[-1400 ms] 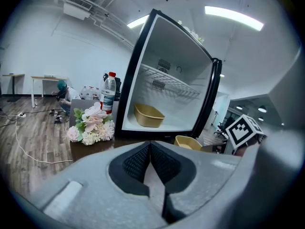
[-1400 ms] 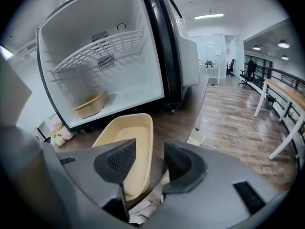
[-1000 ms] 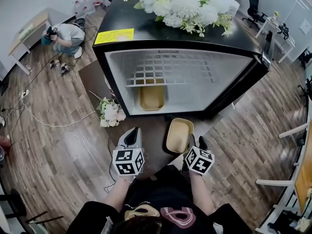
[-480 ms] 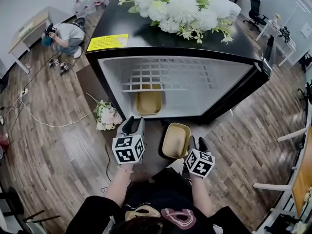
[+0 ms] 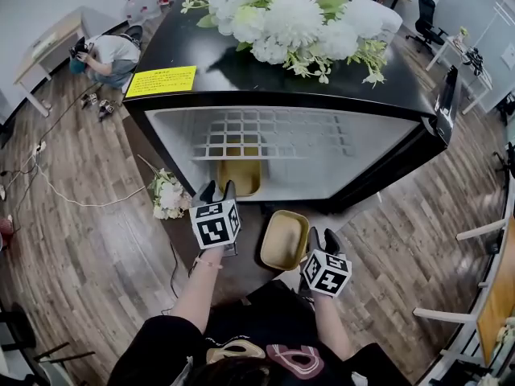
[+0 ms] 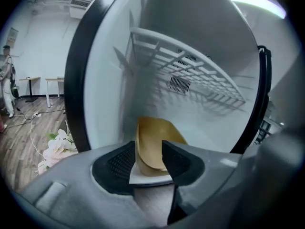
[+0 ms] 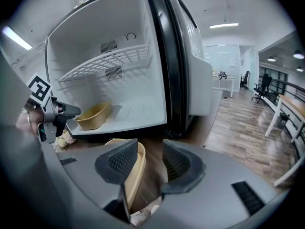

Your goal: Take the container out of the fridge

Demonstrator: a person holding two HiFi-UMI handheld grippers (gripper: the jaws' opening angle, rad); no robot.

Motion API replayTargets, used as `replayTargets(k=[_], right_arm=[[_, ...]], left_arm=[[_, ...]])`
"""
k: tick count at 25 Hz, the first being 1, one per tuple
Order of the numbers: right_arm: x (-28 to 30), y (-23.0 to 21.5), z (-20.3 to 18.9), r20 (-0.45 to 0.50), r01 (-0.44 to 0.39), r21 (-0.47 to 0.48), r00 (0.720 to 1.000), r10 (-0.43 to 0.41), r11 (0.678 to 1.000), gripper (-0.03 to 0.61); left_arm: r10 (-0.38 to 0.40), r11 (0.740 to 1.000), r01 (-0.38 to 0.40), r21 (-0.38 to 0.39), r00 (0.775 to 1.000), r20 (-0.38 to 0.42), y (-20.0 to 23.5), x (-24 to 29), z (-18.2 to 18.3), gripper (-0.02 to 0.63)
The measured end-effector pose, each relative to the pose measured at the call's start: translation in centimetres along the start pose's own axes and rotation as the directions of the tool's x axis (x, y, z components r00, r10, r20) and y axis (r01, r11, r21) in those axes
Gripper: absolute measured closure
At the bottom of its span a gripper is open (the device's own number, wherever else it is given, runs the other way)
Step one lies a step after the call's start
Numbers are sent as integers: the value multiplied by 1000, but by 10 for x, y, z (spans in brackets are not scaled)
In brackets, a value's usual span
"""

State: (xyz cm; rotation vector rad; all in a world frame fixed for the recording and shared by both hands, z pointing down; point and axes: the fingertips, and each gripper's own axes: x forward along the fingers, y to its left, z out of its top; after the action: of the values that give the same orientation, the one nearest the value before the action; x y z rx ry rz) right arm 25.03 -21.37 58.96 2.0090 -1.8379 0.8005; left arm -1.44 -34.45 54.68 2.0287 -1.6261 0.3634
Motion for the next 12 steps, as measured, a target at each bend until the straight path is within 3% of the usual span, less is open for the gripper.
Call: replayTargets(k=[12], right_arm=[[23,-6,16,-13,-34,-14,999,34,999,412]], left_arm=[[169,985,-170,4,979,-111,12,41,-11,451]])
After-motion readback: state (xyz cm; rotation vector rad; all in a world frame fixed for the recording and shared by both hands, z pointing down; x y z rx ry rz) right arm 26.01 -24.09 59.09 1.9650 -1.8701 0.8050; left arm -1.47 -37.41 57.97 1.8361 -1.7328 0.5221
